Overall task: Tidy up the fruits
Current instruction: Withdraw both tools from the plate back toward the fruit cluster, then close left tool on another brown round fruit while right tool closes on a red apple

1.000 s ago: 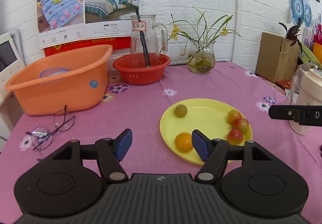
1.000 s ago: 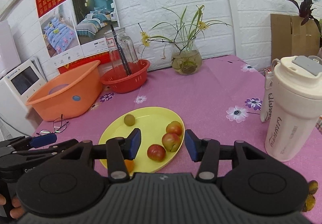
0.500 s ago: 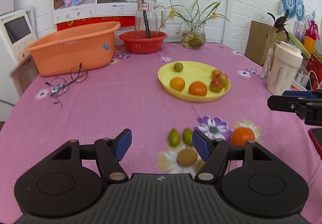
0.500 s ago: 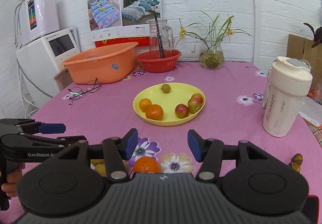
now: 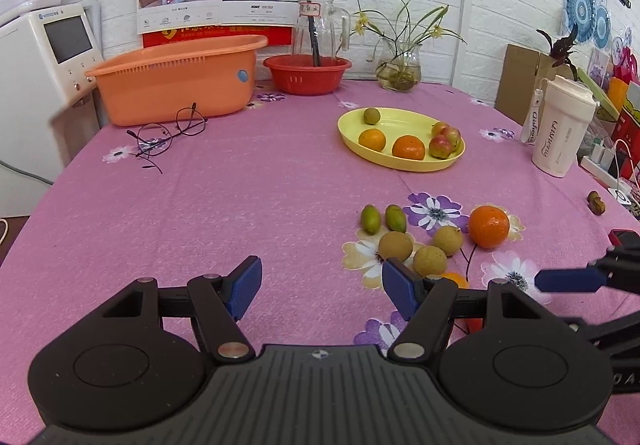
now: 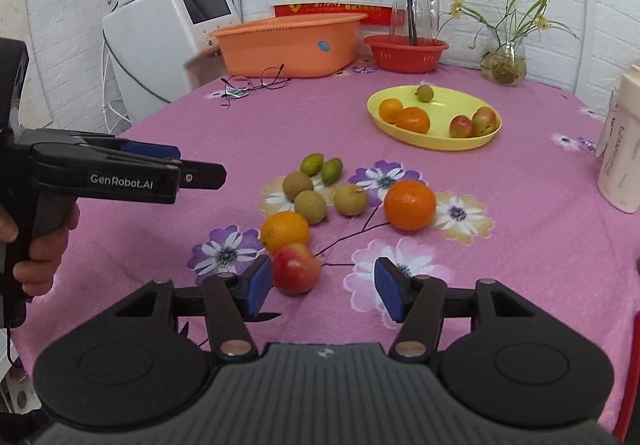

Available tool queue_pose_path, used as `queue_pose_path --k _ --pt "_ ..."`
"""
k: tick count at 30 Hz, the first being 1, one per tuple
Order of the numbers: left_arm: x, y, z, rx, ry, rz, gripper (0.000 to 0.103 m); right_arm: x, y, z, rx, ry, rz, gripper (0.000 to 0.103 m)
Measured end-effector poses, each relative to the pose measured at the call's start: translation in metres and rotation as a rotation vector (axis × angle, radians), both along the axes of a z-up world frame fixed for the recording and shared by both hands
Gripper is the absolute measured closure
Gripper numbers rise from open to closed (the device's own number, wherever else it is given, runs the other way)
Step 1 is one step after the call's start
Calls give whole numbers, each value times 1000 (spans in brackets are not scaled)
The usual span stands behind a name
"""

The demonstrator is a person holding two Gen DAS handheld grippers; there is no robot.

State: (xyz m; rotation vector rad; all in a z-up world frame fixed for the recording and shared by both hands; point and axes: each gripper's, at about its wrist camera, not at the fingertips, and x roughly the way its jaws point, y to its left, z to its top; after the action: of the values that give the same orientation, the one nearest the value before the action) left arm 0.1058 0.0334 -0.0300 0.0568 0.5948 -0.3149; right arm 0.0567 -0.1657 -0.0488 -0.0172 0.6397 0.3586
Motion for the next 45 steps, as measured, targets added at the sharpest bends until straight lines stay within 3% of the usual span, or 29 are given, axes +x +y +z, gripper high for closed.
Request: queue_pose_path --k 20,30,43,45 --pt "18 -25 -16 6 46 -17 39 9 6 -16 -38 19 -67 25" --pt "35 -44 -23 16 73 -36 55 12 -5 -17 -25 17 -111 26" --pt "49 -61 -28 27 80 -50 56 -11 -13 -17 -56 -42 -90 26" --pt "50 -63 -30 21 87 -60 65 -16 -15 -17 -69 -52 -88 26"
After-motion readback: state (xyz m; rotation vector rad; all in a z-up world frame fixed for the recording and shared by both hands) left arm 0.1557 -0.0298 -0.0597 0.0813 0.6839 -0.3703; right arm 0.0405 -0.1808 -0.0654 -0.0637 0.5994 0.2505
